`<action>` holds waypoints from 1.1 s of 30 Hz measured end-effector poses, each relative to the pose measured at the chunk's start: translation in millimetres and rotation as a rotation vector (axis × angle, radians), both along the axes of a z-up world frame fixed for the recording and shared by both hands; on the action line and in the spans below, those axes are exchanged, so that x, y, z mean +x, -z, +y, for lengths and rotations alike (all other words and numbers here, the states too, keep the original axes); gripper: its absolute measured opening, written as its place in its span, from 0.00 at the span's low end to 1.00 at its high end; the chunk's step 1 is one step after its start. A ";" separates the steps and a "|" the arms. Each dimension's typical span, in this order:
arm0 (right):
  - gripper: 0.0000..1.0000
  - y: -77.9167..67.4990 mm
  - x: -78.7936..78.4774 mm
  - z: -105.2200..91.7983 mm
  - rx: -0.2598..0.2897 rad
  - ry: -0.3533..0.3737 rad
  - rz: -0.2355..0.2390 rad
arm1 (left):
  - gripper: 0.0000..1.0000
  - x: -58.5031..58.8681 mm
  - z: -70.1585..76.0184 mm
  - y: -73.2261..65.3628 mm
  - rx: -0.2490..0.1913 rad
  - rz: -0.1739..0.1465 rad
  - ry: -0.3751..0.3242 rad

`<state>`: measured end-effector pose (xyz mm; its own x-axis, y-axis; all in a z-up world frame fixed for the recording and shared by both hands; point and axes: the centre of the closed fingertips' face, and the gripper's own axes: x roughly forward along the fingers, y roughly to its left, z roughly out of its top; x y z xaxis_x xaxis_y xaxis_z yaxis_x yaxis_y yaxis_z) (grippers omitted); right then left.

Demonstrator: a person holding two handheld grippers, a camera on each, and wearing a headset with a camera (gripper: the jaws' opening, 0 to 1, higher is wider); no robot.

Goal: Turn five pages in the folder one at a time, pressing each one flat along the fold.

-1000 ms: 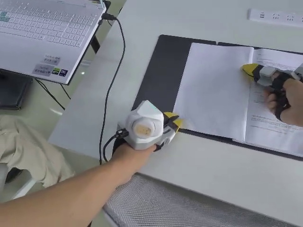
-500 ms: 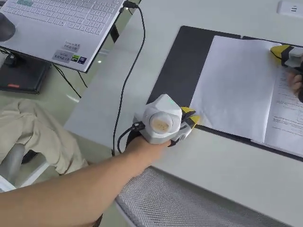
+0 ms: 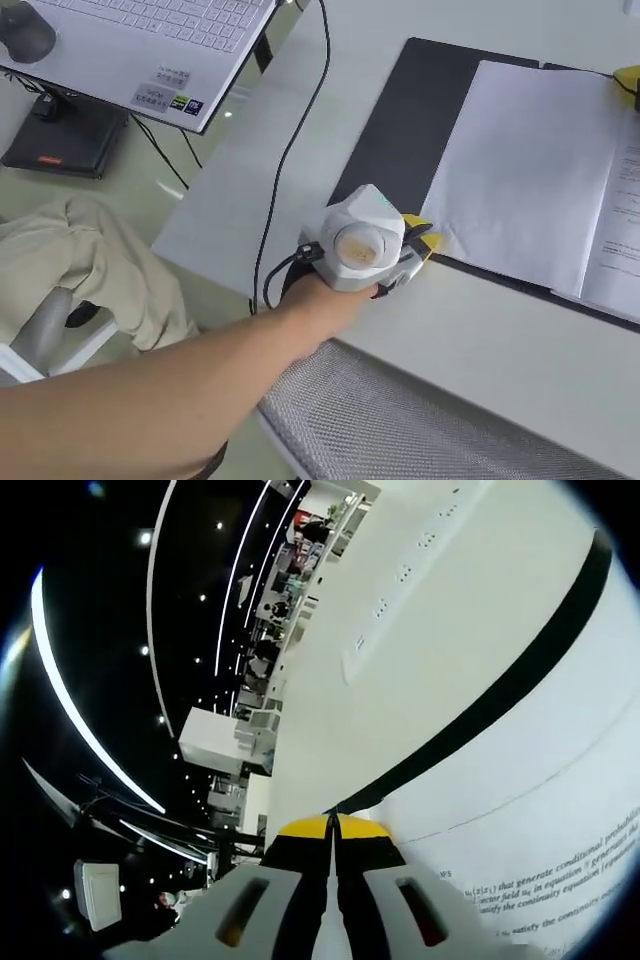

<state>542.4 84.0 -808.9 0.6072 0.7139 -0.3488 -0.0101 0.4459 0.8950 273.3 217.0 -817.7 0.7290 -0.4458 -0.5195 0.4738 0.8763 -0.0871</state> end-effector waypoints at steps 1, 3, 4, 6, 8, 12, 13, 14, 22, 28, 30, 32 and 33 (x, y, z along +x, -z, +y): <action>0.00 0.1 -3.1 0.9 0.001 -0.010 -0.001 | 0.05 0.0 0.2 0.0 0.002 0.000 0.000; 0.00 0.4 -11.3 2.0 0.003 -0.032 0.003 | 0.04 0.7 0.8 0.0 -0.006 0.003 -0.008; 0.00 0.6 -16.0 2.4 -0.008 -0.047 -0.004 | 0.04 0.9 1.2 0.0 -0.005 0.003 -0.010; 0.00 -1.2 -26.0 4.5 -0.015 -0.076 -0.004 | 0.03 1.0 1.3 0.0 -0.004 0.002 -0.011; 0.00 -1.3 -35.5 5.3 -0.016 -0.100 0.003 | 0.03 0.8 1.0 -0.5 -0.006 0.002 -0.010; 0.00 -1.4 -50.4 3.8 -0.006 -0.114 0.014 | 0.02 1.5 2.3 -0.4 -0.008 0.002 -0.014; 0.00 -1.5 -51.4 3.8 -0.005 -0.114 0.014 | 0.02 1.6 2.2 -0.4 -0.008 0.002 -0.015; 0.00 -2.4 -55.9 4.6 0.000 -0.117 0.020 | 0.02 1.4 2.1 -0.5 -0.007 0.001 -0.014; 0.00 -4.3 -82.1 1.0 0.025 -0.143 0.034 | 0.03 0.3 1.0 -1.2 -0.002 0.002 -0.010; 0.00 -7.5 -111.9 3.4 0.020 -0.203 0.045 | 0.03 -0.4 0.6 -2.0 -0.010 0.006 -0.015; 0.00 -8.2 -120.4 2.7 0.026 -0.216 0.048 | 0.03 -0.3 0.7 -1.8 -0.008 0.006 -0.012; 0.00 -9.2 -127.4 1.3 0.031 -0.221 0.051 | 0.03 -0.3 0.8 -1.9 -0.006 0.006 -0.010; 0.00 -9.9 -130.0 0.7 0.034 -0.222 0.052 | 0.03 -0.4 0.8 -1.9 -0.004 0.006 -0.009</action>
